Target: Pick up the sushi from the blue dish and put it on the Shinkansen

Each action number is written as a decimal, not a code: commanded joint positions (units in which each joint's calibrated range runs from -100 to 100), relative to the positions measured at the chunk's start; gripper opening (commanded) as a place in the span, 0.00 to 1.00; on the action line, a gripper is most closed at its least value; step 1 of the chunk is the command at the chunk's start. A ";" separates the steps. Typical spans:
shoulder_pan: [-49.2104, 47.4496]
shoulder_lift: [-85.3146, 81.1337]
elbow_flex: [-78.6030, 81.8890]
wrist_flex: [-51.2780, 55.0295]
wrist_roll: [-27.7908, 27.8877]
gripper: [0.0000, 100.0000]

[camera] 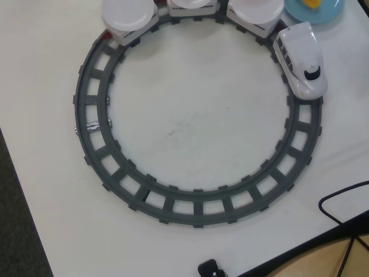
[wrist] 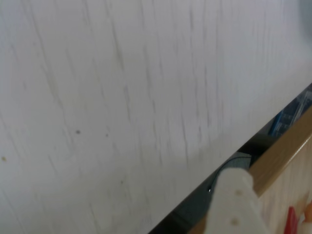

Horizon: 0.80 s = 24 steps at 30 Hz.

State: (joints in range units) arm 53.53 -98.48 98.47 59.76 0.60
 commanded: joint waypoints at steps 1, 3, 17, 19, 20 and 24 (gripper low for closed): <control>4.05 -0.60 -3.68 6.53 -0.29 0.14; 4.05 -0.60 -3.68 6.53 -0.29 0.14; 4.40 -0.35 -6.37 6.44 1.97 0.14; 4.40 1.32 -9.24 6.10 4.90 0.14; 4.40 2.83 -11.49 6.10 7.21 0.14; 3.69 13.93 -25.58 6.01 10.78 0.14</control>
State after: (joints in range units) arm 57.78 -91.24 85.05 66.14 9.39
